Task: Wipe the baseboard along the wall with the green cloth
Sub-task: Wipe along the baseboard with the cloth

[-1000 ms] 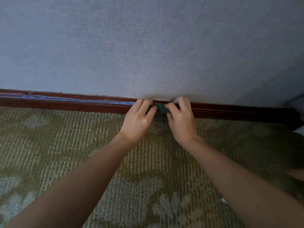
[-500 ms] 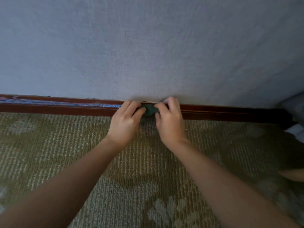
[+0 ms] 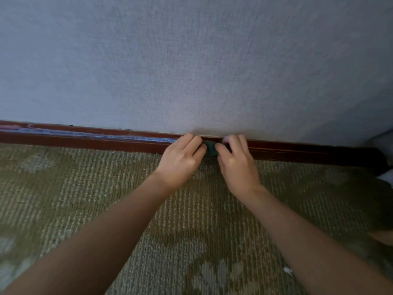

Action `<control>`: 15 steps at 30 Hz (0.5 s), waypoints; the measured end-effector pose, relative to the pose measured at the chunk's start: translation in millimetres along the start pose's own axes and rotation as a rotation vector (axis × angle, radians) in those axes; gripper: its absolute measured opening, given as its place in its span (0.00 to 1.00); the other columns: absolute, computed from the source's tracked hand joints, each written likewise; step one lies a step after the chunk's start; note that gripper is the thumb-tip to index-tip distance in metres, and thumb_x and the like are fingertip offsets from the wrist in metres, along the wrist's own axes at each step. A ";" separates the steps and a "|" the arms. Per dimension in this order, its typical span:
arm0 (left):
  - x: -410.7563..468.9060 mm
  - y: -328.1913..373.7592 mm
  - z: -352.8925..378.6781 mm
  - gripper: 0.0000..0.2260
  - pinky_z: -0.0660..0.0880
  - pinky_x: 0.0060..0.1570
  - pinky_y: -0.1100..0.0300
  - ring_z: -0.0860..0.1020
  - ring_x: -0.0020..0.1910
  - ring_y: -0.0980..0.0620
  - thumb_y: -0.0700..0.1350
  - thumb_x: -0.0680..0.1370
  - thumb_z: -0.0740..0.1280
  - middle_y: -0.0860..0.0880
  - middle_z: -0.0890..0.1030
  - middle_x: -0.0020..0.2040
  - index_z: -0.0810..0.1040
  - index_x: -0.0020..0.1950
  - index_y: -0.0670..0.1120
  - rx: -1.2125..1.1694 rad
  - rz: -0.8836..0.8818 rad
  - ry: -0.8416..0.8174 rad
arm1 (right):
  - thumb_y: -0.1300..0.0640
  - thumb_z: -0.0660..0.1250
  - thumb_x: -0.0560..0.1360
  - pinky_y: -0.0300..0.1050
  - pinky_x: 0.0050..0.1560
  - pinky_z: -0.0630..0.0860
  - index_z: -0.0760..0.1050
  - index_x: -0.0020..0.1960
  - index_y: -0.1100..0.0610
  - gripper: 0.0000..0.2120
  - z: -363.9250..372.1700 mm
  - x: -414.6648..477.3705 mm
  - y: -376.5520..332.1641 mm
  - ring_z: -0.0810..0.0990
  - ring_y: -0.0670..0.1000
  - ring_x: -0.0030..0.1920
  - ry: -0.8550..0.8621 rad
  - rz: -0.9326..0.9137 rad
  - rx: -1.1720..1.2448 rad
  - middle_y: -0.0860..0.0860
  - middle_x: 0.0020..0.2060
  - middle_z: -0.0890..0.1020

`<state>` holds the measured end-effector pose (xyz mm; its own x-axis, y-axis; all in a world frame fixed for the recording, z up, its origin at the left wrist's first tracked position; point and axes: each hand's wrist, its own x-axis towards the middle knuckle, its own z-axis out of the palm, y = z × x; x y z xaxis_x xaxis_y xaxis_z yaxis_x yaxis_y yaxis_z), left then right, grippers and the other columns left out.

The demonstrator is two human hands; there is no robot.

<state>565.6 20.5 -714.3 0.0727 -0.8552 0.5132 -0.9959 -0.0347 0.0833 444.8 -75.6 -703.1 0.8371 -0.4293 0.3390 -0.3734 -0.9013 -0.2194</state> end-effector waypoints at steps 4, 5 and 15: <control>-10.9 -15.9 -11.3 0.10 0.75 0.32 0.55 0.78 0.32 0.43 0.31 0.73 0.60 0.39 0.78 0.35 0.81 0.41 0.32 0.048 0.009 -0.019 | 0.76 0.73 0.59 0.46 0.29 0.74 0.79 0.41 0.69 0.11 10.1 6.3 -20.2 0.78 0.61 0.39 0.017 -0.019 0.005 0.63 0.37 0.78; -13.3 -18.6 -13.5 0.10 0.75 0.32 0.55 0.78 0.32 0.43 0.31 0.73 0.59 0.39 0.78 0.35 0.81 0.41 0.32 0.049 0.004 -0.030 | 0.76 0.73 0.60 0.46 0.30 0.74 0.79 0.42 0.69 0.12 11.8 7.0 -23.5 0.78 0.61 0.39 0.017 -0.028 0.010 0.63 0.37 0.78; 7.4 9.9 0.0 0.10 0.74 0.31 0.56 0.77 0.31 0.44 0.32 0.72 0.60 0.40 0.77 0.32 0.80 0.36 0.34 -0.005 -0.064 -0.022 | 0.75 0.71 0.61 0.48 0.31 0.77 0.79 0.47 0.70 0.14 -5.1 -5.9 13.9 0.80 0.61 0.40 -0.035 -0.063 -0.043 0.63 0.38 0.80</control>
<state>556.3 13.8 -709.7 0.1349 -0.8624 0.4879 -0.9890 -0.0869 0.1198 432.6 -85.9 -703.6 0.8726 -0.3698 0.3191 -0.3354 -0.9286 -0.1589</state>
